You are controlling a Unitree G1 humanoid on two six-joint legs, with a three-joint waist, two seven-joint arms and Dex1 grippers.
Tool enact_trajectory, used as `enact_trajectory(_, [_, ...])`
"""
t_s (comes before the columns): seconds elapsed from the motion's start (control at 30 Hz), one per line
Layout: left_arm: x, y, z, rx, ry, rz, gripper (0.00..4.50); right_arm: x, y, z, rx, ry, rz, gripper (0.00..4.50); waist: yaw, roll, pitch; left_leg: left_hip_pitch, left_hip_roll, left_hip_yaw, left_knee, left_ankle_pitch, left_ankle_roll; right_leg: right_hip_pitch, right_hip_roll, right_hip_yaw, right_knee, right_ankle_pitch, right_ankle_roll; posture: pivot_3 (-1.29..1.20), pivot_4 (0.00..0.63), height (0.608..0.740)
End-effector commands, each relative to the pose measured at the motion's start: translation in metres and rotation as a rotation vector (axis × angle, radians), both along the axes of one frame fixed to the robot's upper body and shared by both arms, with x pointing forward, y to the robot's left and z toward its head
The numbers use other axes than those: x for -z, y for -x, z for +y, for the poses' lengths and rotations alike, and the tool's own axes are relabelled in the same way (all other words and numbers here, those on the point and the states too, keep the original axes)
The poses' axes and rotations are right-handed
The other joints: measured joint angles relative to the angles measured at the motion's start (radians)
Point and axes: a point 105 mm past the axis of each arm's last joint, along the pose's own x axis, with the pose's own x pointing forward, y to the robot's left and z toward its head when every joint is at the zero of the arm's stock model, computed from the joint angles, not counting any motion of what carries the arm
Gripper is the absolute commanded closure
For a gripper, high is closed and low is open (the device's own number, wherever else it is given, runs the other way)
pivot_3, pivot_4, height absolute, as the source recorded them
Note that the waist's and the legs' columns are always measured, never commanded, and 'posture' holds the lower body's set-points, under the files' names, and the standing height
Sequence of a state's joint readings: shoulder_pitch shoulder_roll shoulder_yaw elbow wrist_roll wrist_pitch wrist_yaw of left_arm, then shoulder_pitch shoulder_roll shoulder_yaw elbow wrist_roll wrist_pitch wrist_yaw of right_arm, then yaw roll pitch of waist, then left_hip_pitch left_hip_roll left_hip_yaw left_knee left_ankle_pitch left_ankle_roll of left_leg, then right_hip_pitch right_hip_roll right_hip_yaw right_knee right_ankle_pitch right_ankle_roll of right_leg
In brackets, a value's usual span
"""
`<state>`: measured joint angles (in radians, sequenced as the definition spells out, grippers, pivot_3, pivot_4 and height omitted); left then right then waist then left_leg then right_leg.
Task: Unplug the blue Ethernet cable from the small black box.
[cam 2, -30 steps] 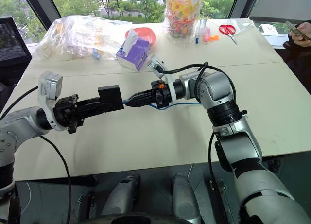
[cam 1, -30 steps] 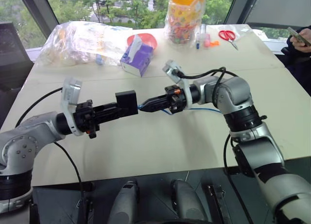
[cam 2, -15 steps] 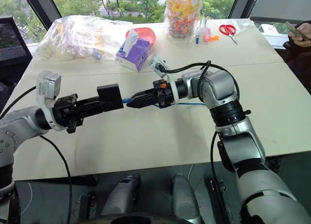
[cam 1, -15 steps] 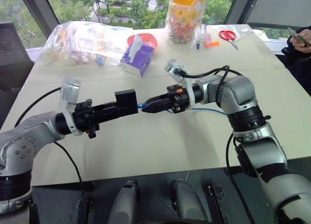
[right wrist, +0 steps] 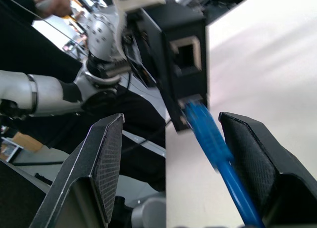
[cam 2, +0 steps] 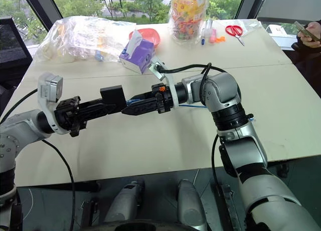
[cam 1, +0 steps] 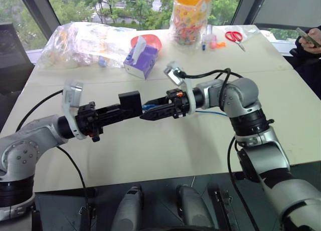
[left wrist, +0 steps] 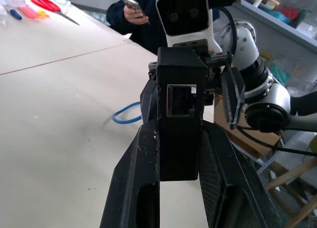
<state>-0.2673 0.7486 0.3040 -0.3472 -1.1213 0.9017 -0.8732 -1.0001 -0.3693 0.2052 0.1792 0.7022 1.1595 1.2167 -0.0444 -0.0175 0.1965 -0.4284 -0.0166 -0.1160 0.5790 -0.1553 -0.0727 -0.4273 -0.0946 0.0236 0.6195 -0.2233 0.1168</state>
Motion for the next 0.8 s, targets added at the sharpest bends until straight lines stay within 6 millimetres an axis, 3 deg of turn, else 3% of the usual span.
enact_trajectory(0.03, [-0.007, 0.004, 0.0, 0.0, -0.003, -0.051, 4.02, -0.02, 0.004, 0.001, -0.027, -0.049, -0.054, 1.84, 0.0, 0.0, 0.0, 0.0, 0.0, 0.0, 0.0, 0.0, 0.0, 0.0, 0.0, 0.0, 0.0, 0.0, 0.0, 0.0, 0.15, 0.728])
enact_trajectory(0.07, [-0.007, 0.004, 0.0, 0.0, -0.004, -0.05, 4.02, -0.021, 0.004, 0.001, -0.026, -0.049, -0.054, 2.06, 0.0, 0.0, 0.0, 0.0, 0.0, 0.0, 0.0, 0.0, 0.0, 0.0, 0.0, 0.0, 0.0, 0.0, 0.0, 0.0, 0.15, 0.728])
enact_trajectory(0.17, [-0.006, 0.005, 0.001, 0.001, -0.006, -0.048, 4.02, -0.02, 0.002, -0.001, -0.018, -0.04, -0.058, 3.58, 0.0, 0.0, 0.0, 0.0, 0.0, 0.0, 0.0, 0.0, 0.0, 0.0, 0.0, 0.0, 0.0, 0.0, 0.0, 0.0, 0.15, 0.728])
enact_trajectory(0.7, [-0.01, 0.006, 0.003, 0.004, -0.004, -0.053, 4.02, -0.013, -0.003, -0.012, 0.0, -0.027, -0.064, 3.58, 0.0, 0.0, 0.0, 0.0, 0.0, 0.0, 0.0, 0.0, 0.0, 0.0, 0.0, 0.0, 0.0, 0.0, 0.0, 0.0, 0.15, 0.728])
enact_trajectory(0.8, [-0.01, 0.006, 0.002, 0.003, -0.003, -0.054, 4.02, -0.012, -0.005, -0.013, 0.014, -0.019, -0.07, 2.48, 0.001, 0.0, 0.0, 0.0, 0.0, 0.0, 0.0, 0.0, 0.0, 0.0, 0.0, 0.0, 0.0, 0.0, 0.0, 0.0, 0.15, 0.728])
